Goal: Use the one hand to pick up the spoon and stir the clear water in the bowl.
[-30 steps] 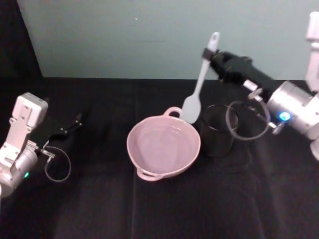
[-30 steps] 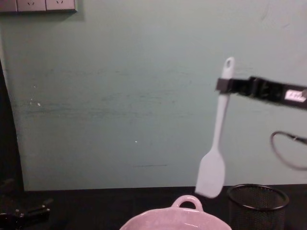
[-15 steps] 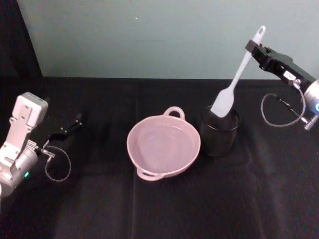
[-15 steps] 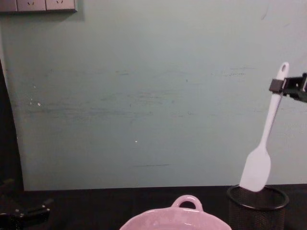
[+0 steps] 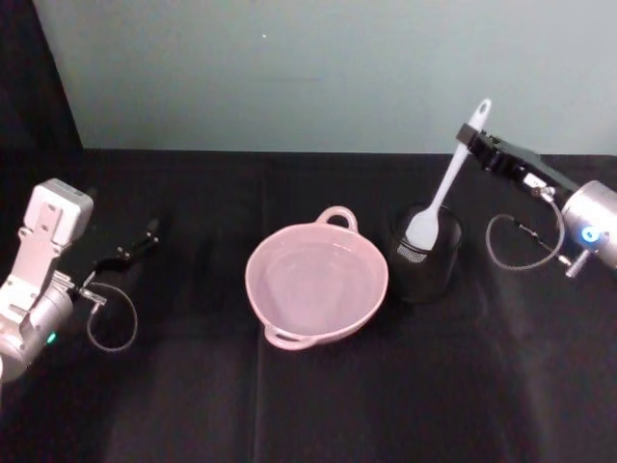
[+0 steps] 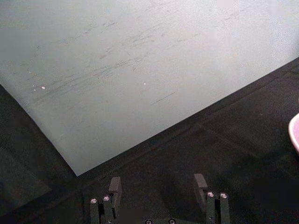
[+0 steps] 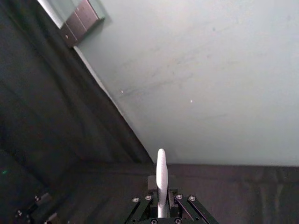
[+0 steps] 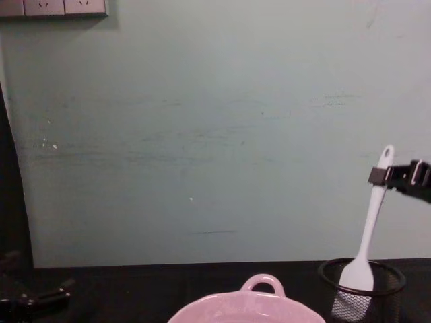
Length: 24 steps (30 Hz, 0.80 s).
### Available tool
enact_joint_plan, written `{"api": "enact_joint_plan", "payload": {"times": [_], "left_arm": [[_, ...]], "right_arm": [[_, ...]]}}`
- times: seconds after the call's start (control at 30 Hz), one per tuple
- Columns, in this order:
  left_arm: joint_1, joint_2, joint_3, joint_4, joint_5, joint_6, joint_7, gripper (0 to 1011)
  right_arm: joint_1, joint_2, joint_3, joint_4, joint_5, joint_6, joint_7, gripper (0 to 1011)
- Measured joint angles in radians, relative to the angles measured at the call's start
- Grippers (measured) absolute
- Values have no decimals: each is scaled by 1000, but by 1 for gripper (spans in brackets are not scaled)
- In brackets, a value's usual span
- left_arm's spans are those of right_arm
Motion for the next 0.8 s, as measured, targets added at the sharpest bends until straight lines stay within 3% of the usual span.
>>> {"api": "enact_joint_plan", "payload": {"times": [0.63,0.8], "left_arm": [[0,0,0,0,0,0,0,1011],[0,0,0,0,0,0,0,1011]], "right_arm": [[30,11,-76,107,23,-9,48,127],[30,11,-75,106,23,-8,47,126]]}}
